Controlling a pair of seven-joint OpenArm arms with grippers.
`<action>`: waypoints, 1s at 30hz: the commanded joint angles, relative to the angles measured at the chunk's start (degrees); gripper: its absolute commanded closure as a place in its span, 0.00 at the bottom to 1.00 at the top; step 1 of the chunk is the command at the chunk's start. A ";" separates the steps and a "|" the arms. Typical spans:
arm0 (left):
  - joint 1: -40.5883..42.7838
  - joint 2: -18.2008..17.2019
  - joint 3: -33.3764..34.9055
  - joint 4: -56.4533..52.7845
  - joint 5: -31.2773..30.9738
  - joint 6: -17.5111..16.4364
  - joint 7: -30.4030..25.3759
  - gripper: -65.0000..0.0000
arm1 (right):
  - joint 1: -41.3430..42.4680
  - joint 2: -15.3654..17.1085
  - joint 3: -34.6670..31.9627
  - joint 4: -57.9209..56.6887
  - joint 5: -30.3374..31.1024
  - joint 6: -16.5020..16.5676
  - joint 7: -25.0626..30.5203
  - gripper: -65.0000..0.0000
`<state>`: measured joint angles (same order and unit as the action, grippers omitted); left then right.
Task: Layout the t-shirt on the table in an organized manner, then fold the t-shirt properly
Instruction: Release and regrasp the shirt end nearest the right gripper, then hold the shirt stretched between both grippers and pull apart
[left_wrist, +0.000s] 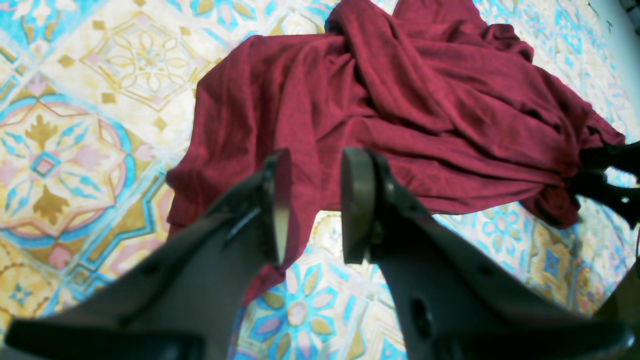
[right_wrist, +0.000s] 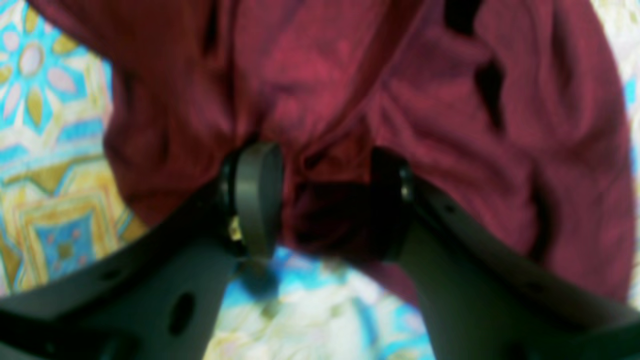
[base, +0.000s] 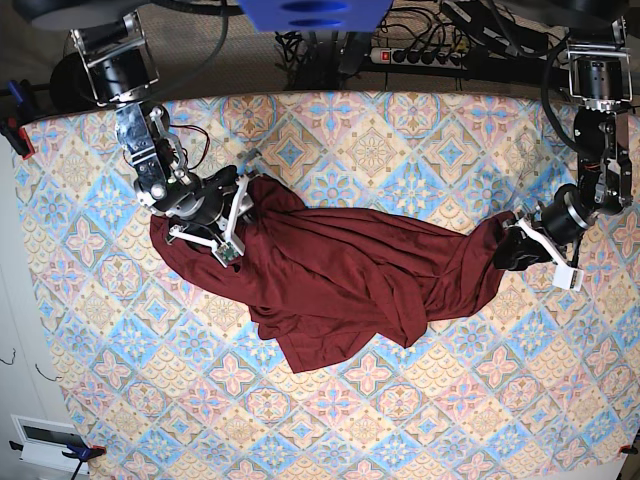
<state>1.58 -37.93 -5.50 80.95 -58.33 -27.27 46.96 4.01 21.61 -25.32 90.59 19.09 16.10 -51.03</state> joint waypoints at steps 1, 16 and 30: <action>-0.93 -1.23 -0.61 0.77 -0.88 -0.29 -1.11 0.74 | 2.45 0.68 -0.04 0.18 -0.15 -0.32 1.57 0.57; -1.36 -1.23 -0.79 0.77 1.93 -0.29 -1.20 0.74 | 2.71 0.68 -0.31 -0.70 -0.06 -0.23 2.10 0.96; -1.19 -1.32 -0.79 0.77 5.89 -0.29 -4.72 0.74 | -3.79 0.86 27.65 17.59 13.83 5.31 5.18 0.99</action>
<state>1.34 -37.95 -5.52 80.90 -51.62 -27.20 43.53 -0.56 21.43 1.67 107.44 33.69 22.17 -47.31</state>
